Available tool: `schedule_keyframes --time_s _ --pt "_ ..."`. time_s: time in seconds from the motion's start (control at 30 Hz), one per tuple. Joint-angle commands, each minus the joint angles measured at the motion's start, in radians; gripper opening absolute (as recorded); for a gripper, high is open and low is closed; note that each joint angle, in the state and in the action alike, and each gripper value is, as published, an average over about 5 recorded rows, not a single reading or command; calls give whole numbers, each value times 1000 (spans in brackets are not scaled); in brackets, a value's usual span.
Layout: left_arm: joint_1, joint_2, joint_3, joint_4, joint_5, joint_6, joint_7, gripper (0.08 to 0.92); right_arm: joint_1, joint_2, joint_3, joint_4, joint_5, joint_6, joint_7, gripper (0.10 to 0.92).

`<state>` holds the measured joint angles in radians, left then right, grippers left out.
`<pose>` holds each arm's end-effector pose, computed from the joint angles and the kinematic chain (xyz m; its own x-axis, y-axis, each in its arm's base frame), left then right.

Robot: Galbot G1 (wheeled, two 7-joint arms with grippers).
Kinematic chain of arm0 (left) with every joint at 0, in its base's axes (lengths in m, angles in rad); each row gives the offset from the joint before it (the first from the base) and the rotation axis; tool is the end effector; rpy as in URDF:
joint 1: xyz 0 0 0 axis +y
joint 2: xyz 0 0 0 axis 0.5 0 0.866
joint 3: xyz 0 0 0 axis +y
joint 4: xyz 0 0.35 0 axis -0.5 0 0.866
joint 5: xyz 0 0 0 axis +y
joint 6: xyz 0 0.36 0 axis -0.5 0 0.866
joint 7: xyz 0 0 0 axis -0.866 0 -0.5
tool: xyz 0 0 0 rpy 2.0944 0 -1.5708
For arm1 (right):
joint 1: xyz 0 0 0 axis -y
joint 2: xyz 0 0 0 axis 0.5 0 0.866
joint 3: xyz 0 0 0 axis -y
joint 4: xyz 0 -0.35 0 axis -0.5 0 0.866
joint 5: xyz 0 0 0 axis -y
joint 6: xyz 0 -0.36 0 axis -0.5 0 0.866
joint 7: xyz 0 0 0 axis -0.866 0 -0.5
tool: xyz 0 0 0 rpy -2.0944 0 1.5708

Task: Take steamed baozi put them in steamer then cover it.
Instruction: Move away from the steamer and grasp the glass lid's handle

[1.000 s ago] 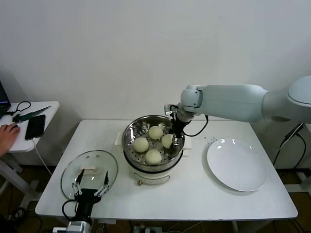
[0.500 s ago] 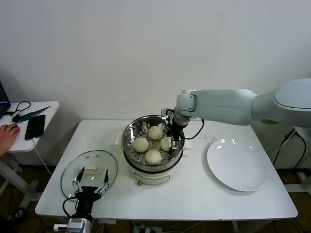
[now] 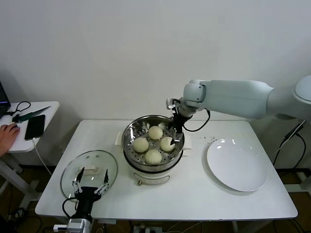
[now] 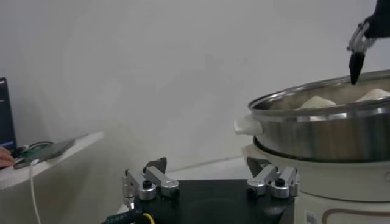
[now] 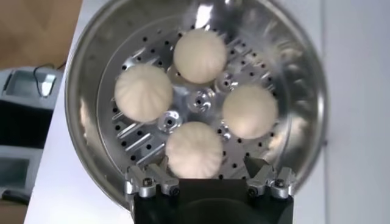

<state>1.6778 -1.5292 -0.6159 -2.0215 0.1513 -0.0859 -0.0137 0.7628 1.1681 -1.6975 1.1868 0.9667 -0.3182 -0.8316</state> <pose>0.1475 0.0379 -0.3451 -0.9944 -0.0584 0.0883 -0.0361 0.9711 0.2359 0.5824 0.0544 -0.0660 -0.1311 -0.3216 0.9378 -0.9873 -0.0433 -0.1529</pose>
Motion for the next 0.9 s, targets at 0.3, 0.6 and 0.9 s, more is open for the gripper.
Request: schedule_keyframes --time_s 0.3,0.6,0.9 --pt "7 -8 -15 0 24 -8 -6 823 -254 -491 363 269 40 405 529 823" --pt "13 -22 -26 -13 44 -1 -4 823 -864 -670 978 353 -88 493 684 823" --pt "19 -30 -38 -40 147 -3 -8 823 -1424 -654 1585 423 -158 471 692 823"
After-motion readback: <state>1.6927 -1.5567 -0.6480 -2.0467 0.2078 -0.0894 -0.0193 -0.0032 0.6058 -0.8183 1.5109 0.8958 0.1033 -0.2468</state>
